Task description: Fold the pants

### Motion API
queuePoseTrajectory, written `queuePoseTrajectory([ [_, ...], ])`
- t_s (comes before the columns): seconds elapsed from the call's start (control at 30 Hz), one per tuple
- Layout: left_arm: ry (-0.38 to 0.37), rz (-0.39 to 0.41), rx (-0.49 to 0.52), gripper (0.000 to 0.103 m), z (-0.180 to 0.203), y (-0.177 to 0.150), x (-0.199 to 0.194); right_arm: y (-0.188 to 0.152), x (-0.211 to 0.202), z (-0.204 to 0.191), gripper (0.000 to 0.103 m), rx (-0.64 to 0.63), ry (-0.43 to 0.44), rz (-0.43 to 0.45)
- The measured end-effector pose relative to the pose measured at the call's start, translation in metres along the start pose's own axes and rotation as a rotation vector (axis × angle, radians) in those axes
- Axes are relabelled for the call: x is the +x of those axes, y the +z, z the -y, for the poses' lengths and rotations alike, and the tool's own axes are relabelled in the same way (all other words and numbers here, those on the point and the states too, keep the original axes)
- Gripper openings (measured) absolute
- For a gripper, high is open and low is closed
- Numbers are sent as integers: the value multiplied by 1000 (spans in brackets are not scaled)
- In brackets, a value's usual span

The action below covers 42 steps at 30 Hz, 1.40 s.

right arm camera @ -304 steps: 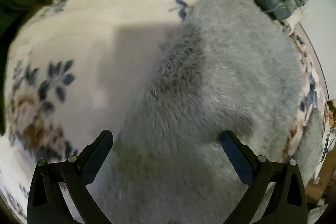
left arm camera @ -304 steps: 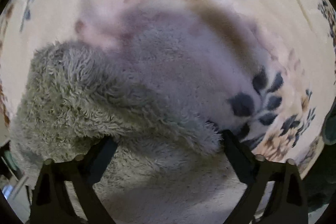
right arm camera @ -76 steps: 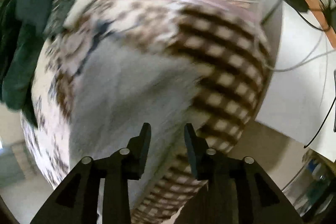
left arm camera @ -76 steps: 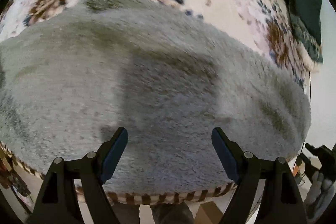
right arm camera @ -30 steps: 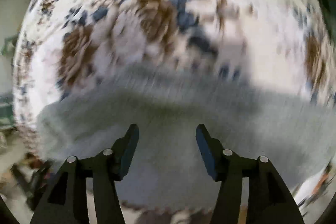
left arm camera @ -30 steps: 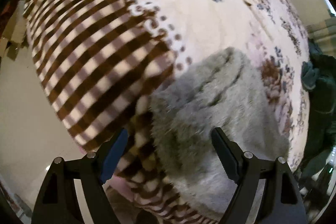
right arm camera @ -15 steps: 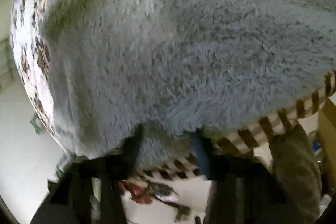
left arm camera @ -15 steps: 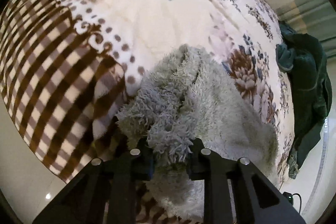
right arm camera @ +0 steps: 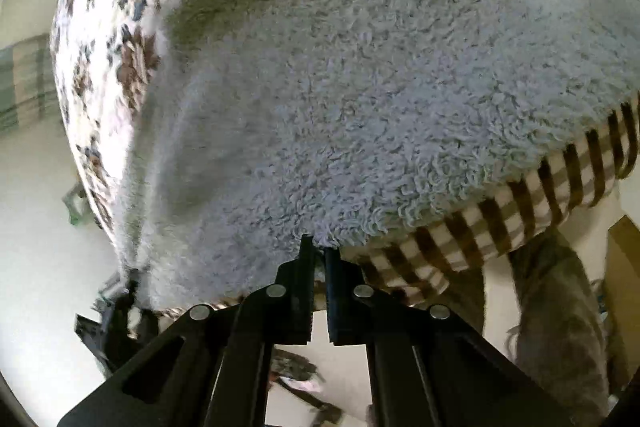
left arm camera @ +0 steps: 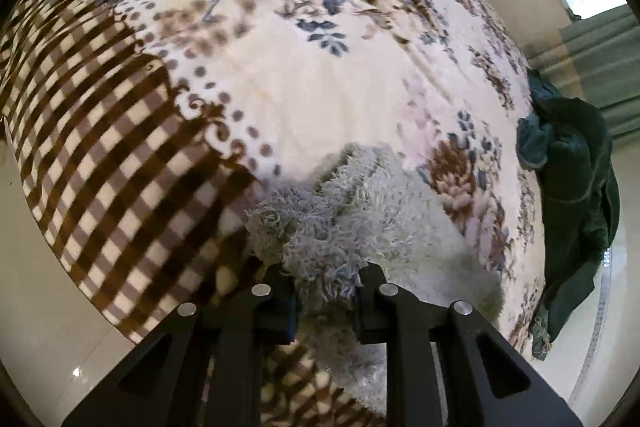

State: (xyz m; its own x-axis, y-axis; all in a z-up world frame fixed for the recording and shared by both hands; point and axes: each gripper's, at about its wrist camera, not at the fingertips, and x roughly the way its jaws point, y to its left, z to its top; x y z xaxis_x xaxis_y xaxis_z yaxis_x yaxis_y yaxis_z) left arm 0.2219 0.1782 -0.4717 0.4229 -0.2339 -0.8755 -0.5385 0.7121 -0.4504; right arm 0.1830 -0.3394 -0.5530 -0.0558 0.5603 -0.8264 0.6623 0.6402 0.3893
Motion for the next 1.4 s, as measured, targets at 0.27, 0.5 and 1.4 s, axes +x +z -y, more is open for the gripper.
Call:
queuePoseTrajectory([
  [0.27,142,-110,14,45,-5,-20,17,2,36,28,63,-51,-33,-147],
  [0.5,217,-74,258,78,80,-65,-7,10,-50,115,88,38,67,94],
  [1.4,306,-453,753,103,308,-297,213,96,-229,443,85,604,372,838],
])
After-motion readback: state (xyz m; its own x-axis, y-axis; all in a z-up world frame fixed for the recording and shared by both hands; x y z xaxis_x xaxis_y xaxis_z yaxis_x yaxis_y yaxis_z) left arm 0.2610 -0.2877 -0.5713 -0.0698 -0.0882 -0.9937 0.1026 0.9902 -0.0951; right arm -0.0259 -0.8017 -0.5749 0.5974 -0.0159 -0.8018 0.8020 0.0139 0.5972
